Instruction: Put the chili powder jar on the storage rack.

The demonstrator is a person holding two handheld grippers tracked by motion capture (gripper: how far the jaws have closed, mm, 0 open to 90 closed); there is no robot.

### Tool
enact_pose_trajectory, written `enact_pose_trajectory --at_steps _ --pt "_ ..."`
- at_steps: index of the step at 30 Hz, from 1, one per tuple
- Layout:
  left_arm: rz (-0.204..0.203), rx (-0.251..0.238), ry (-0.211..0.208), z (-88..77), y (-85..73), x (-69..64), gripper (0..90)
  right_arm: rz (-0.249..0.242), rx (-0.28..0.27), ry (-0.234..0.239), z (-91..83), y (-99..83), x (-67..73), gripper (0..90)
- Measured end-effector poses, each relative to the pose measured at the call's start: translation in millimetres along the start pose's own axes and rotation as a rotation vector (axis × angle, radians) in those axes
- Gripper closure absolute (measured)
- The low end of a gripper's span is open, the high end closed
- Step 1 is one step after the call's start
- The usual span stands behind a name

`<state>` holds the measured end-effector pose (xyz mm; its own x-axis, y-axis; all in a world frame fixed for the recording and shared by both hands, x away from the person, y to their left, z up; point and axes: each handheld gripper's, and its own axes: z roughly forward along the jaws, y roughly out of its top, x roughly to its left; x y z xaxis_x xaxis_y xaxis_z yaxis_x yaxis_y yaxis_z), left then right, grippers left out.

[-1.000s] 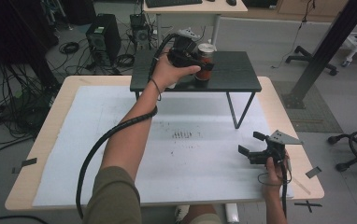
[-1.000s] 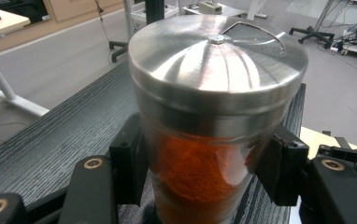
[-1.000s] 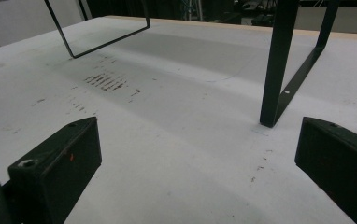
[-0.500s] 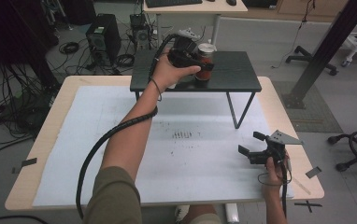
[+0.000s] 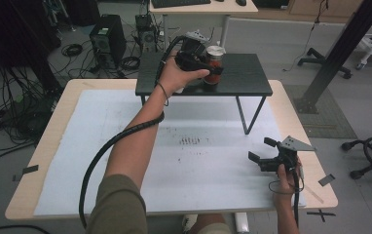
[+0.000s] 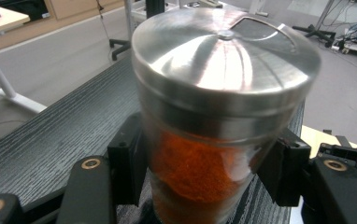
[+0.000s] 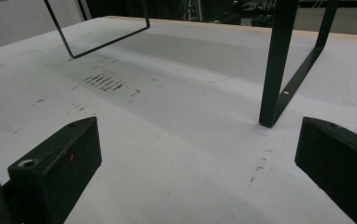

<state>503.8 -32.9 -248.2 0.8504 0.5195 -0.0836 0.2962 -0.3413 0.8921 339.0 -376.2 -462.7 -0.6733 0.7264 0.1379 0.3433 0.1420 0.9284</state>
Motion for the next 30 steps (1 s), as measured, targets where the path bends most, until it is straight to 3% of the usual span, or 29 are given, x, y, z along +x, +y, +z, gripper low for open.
enact_pose_trajectory --at_steps 4,11,17,24,30 --pt "0.0 -0.012 -0.006 -1.7 -2.0 -0.1 31.8 -0.001 -0.001 0.0 -0.2 0.0 0.2 0.2" --pt "-0.006 -0.043 -0.005 -12.0 -0.9 -1.4 24.8 -0.007 -0.001 -0.003 0.2 0.1 -0.1 0.3" --pt "-0.013 -0.064 0.026 -27.3 -4.6 -3.1 22.8 -0.003 0.004 -0.003 0.5 -0.1 -0.6 0.2" --pt "-0.045 -0.115 0.057 -62.8 -17.5 -3.8 22.4 0.0 0.014 -0.011 1.5 -0.8 -1.4 0.3" --pt "-0.063 -0.155 0.068 -104.5 -42.1 -16.3 21.6 0.017 0.032 -0.072 1.4 -2.1 -4.1 0.3"
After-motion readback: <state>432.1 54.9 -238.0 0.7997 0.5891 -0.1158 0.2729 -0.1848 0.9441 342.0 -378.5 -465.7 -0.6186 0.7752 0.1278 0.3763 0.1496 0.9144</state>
